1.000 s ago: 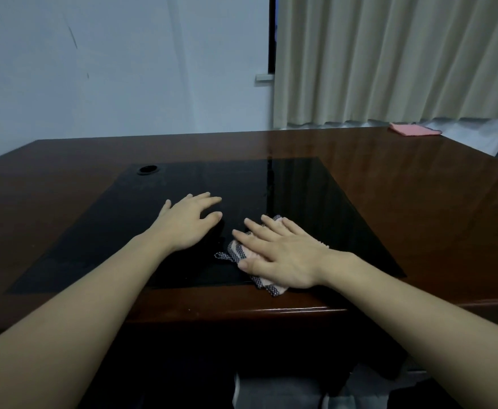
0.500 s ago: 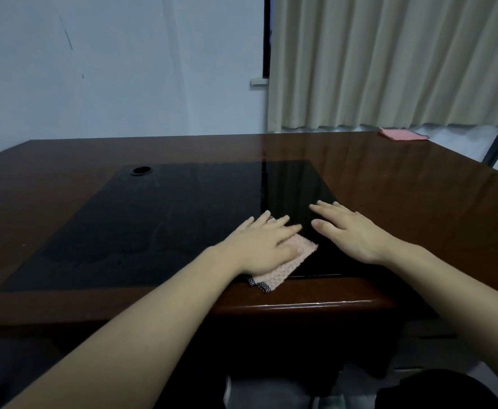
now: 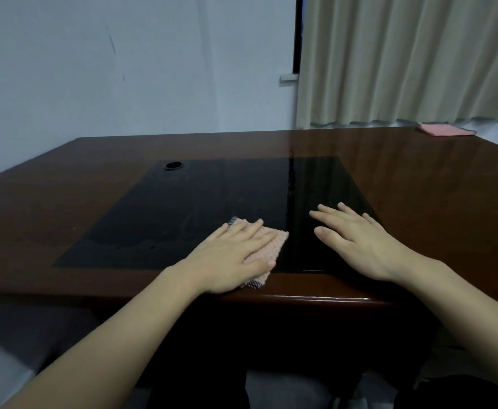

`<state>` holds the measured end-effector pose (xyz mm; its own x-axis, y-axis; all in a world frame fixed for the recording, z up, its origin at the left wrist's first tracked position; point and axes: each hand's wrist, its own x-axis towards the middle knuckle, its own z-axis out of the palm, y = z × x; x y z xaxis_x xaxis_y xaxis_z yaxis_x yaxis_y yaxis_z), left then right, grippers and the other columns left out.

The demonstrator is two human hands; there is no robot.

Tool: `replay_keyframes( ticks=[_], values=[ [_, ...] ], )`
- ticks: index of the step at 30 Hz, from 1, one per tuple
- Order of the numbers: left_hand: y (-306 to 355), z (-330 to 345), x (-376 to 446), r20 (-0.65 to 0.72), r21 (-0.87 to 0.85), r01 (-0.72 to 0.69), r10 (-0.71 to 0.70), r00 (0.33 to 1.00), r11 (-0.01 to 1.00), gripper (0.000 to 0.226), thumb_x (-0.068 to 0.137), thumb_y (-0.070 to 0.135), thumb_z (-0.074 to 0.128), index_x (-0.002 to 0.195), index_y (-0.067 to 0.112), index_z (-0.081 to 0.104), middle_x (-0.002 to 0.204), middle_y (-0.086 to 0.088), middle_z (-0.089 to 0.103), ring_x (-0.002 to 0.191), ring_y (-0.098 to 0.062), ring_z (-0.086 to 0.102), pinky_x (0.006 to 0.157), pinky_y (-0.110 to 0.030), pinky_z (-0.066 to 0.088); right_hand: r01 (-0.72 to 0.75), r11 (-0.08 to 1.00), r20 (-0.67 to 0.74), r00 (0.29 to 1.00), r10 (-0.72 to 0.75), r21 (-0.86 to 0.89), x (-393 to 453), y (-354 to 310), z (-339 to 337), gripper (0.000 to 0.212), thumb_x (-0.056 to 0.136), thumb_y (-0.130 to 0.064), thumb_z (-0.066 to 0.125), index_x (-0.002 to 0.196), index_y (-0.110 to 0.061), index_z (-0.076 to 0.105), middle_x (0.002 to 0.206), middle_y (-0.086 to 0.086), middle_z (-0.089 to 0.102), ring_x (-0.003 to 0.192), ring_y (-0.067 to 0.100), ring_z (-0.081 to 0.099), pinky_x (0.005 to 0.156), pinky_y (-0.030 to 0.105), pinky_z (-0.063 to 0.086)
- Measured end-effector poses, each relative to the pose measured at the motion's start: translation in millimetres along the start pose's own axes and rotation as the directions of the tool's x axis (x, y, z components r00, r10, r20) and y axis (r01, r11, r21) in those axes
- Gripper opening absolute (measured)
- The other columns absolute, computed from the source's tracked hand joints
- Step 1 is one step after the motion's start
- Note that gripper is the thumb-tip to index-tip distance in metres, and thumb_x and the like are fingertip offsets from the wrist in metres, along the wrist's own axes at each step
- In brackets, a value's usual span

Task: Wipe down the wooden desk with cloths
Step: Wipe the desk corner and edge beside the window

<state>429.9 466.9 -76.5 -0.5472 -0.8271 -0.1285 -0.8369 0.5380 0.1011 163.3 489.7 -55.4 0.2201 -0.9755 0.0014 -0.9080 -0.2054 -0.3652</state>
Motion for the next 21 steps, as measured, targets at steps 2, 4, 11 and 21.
replay_keyframes(
  ticks=[2, 4, 11, 21],
  values=[
    [1, -1, 7, -0.013, -0.007, 0.101, -0.101, 0.995, 0.995, 0.063, 0.102, 0.065, 0.021, 0.159, 0.047, -0.002, 0.169, 0.011, -0.010, 0.155, -0.013, -0.012, 0.125, -0.038, -0.008, -0.007, 1.000, 0.000, 1.000, 0.007, -0.001, -2, 2, 0, 0.056, 0.104, -0.056, 0.023, 0.158, -0.040, 0.025, 0.167, -0.016, 0.013, 0.156, 0.014, -0.002, 0.126, 0.053, 0.001],
    [16, -2, 18, -0.021, -0.009, 0.157, -0.157, 0.987, 0.988, 0.067, 0.102, 0.067, 0.019, 0.161, 0.043, -0.001, 0.170, 0.007, -0.009, 0.156, -0.018, -0.011, 0.126, -0.042, -0.007, -0.038, 0.999, -0.004, 0.999, 0.038, 0.007, -2, 8, 1, 0.056, 0.104, -0.055, 0.024, 0.158, -0.040, 0.026, 0.167, -0.016, 0.015, 0.156, 0.015, -0.001, 0.125, 0.053, 0.001],
    [76, 6, 22, 0.014, -0.004, -0.027, 0.027, 1.000, 1.000, 0.069, 0.101, 0.069, 0.018, 0.159, 0.042, -0.006, 0.169, 0.009, -0.016, 0.155, -0.016, -0.016, 0.124, -0.042, -0.011, -0.128, 0.985, 0.060, 0.989, 0.136, -0.119, 2, 30, 5, 0.058, 0.105, -0.056, 0.026, 0.159, -0.038, 0.021, 0.169, -0.012, 0.009, 0.157, 0.021, 0.000, 0.125, 0.056, 0.003],
    [-43, -1, -37, -0.015, -0.006, 0.264, -0.264, 0.964, 0.965, 0.103, 0.063, 0.093, -0.014, 0.157, 0.051, -0.006, 0.168, 0.015, -0.012, 0.155, -0.011, -0.011, 0.124, -0.038, -0.004, -0.120, 0.978, 0.079, 0.988, 0.135, -0.173, 2, 34, 12, 0.060, 0.104, -0.058, 0.020, 0.160, -0.040, 0.012, 0.170, -0.012, 0.000, 0.157, 0.022, -0.005, 0.124, 0.056, -0.003]
  ],
)
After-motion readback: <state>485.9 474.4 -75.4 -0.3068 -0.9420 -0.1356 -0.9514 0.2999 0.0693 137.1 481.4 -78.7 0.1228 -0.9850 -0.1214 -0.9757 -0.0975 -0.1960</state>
